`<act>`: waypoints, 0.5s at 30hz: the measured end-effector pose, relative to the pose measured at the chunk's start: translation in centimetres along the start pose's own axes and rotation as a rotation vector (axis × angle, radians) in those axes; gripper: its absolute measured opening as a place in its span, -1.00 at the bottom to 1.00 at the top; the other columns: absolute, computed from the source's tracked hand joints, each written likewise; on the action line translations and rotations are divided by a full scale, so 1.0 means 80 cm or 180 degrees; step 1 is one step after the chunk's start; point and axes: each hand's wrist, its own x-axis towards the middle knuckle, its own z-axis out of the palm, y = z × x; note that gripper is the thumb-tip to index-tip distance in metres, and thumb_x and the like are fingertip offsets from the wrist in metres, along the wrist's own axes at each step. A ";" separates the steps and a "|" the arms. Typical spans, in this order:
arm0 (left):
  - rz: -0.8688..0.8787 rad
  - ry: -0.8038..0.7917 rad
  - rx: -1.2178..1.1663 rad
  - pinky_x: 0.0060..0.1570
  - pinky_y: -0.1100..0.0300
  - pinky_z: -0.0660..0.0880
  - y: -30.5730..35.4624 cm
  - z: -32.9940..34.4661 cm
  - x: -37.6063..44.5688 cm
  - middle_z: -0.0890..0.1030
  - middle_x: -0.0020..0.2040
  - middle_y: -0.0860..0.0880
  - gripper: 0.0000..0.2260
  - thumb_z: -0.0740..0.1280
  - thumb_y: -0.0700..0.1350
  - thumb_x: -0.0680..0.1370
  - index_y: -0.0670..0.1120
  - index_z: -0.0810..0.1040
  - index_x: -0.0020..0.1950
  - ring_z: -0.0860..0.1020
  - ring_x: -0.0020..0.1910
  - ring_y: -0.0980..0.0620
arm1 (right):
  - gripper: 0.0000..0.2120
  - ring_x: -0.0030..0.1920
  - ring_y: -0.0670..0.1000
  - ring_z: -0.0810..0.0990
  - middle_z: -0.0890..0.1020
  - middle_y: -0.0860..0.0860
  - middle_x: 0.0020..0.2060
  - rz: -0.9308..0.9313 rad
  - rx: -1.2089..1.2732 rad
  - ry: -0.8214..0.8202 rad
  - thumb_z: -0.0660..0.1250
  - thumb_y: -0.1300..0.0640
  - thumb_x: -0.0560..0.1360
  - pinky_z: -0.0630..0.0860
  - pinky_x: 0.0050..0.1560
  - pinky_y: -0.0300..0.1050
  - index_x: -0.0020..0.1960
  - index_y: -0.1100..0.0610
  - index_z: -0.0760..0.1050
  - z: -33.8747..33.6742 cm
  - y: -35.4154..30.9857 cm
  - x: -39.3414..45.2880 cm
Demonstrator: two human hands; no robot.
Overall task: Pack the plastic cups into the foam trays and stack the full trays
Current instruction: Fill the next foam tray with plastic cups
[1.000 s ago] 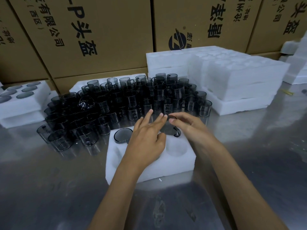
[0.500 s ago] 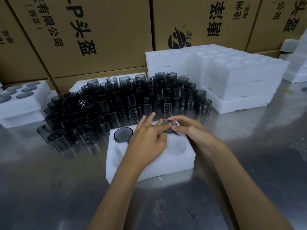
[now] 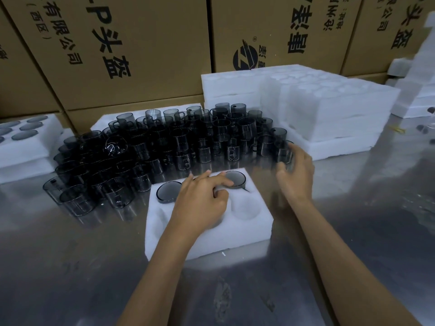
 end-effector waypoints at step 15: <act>0.0075 0.0354 -0.0145 0.48 0.04 0.12 0.008 -0.008 -0.001 0.51 0.36 0.13 -0.62 0.24 -0.23 0.56 0.09 0.56 0.31 0.33 0.40 0.16 | -0.77 0.02 0.17 0.52 0.55 -0.01 -0.10 -0.0047 -0.0253 -0.0148 0.42 0.16 0.44 0.40 -0.06 -0.04 -0.05 0.06 0.37 0.007 0.018 0.009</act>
